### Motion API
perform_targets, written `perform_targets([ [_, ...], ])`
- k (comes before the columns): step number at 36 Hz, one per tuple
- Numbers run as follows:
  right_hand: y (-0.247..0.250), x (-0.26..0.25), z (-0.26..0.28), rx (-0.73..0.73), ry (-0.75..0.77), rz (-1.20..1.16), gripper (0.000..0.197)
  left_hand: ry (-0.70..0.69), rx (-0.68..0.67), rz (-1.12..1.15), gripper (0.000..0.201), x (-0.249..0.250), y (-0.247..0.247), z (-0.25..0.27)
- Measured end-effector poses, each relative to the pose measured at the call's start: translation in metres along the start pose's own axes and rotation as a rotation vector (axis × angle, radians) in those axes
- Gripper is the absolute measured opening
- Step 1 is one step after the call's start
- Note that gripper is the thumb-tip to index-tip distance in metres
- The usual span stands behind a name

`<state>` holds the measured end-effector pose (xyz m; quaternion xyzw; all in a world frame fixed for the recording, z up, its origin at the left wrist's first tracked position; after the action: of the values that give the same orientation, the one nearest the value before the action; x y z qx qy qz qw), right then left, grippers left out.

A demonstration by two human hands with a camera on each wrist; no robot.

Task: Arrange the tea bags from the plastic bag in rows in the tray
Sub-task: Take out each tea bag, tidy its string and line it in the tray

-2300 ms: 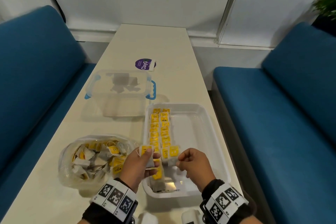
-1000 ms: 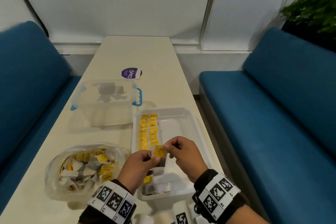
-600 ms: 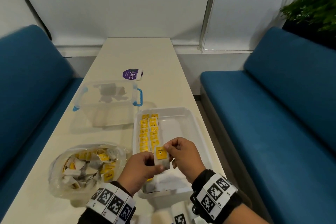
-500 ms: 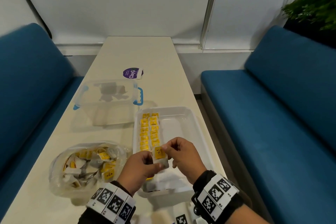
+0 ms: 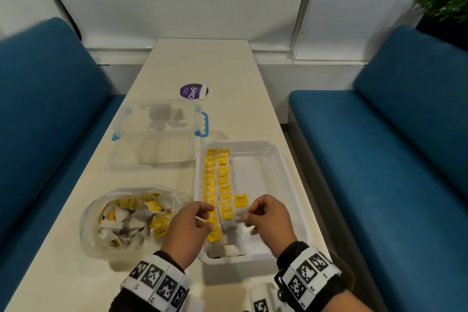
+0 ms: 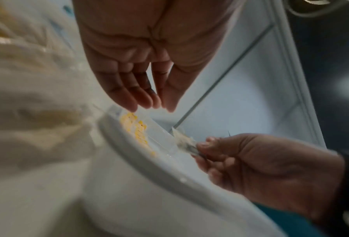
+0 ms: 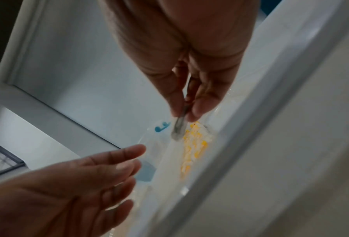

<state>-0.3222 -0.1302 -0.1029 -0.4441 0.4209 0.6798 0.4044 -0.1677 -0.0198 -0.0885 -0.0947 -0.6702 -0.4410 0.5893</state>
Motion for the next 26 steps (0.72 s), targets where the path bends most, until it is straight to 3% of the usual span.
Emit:
perform_targets([
  [3, 0.005, 0.013, -0.004, 0.066, -0.006, 0.125, 0.027, -0.091, -0.078, -0.273, 0.041, -0.006, -0.001, 0.004],
  [6, -0.002, 0.023, -0.004, 0.019, -0.024, 0.215, 0.028, -0.14, -0.135, -0.418, 0.054, -0.008, -0.003, 0.008],
  [13, -0.027, 0.024, -0.005, -0.077, 0.067, 0.421, 0.033, -0.097, -0.169, -0.348, 0.059, -0.012, -0.001, 0.009],
  [26, -0.043, 0.025, -0.001, -0.078, 0.137, 0.707, 0.024, -0.123, -0.2, -0.338, 0.055, -0.014, 0.0, 0.01],
])
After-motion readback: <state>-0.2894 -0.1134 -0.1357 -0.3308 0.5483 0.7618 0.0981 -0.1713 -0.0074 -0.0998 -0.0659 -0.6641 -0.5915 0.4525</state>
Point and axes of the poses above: each hand's wrist, its own z-axis away from the middle knuckle, its own y-axis out of the back of the hand, x = y × z, the point moved 8 cm from there along -z, towards the middle knuckle, and after that the axes turned 10 degrees about x, right-handed, at the moved point
